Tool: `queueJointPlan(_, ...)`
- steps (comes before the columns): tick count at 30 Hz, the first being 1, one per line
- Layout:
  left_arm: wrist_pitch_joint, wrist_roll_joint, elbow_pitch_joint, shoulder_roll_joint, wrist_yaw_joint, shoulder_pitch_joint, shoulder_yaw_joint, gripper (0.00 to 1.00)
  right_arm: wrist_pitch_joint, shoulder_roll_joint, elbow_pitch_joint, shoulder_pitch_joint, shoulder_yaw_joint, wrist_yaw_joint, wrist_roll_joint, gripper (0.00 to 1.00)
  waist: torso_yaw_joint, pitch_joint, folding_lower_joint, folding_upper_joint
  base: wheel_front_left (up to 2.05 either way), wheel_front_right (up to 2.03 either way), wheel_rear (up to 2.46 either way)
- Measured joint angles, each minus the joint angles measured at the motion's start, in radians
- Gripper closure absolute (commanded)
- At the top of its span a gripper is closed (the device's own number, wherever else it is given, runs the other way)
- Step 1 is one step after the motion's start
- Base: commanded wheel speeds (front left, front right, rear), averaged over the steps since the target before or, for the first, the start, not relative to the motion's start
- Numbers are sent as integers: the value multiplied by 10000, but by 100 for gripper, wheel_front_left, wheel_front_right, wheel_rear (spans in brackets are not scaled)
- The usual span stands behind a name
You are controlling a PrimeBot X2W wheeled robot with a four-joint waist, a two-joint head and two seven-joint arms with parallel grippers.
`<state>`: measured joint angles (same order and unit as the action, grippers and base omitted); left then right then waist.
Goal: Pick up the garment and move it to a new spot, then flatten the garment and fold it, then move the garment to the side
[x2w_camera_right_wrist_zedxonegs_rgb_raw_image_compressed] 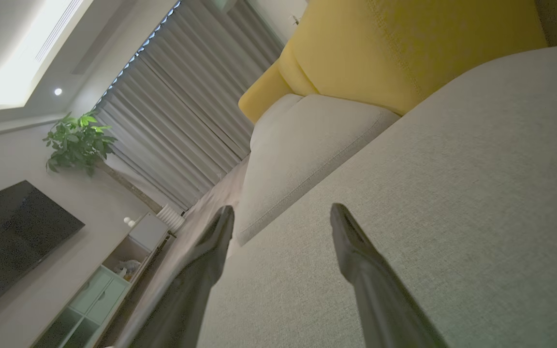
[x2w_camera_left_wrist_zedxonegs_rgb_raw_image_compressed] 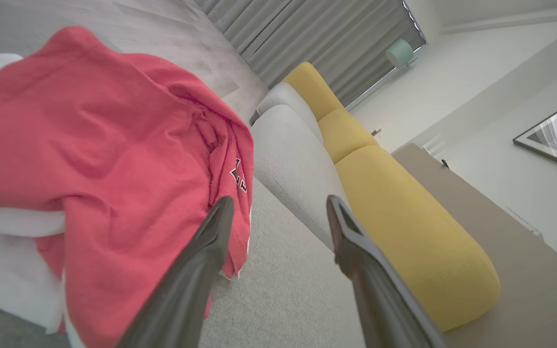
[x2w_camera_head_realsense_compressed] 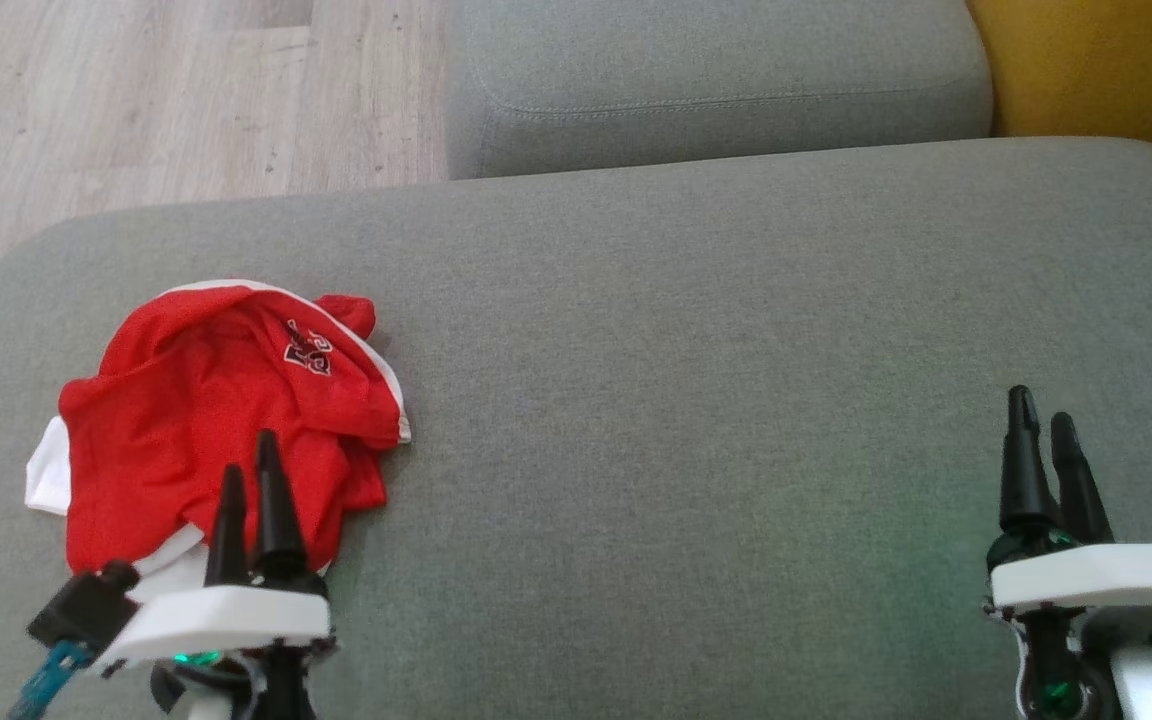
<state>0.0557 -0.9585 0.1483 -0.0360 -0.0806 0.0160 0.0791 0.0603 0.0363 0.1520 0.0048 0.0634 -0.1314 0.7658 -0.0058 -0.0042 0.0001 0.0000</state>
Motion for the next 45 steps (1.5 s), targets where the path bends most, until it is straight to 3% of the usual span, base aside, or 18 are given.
queueJointPlan(8,286,1891,69,-6,-17,87,610,0,226,2,-98,1,-215,0,-1363,0,23,-26,0,0,0,0,0)
queueJointPlan(23,740,4437,631,-207,209,303,1636,0,679,8,-198,13,-554,0,-3804,0,-103,-45,0,0,0,0,0)
queueJointPlan(45,1400,7390,809,-685,1277,727,2778,0,1350,19,-527,12,-851,0,-7055,0,-115,28,-1,0,0,0,0)
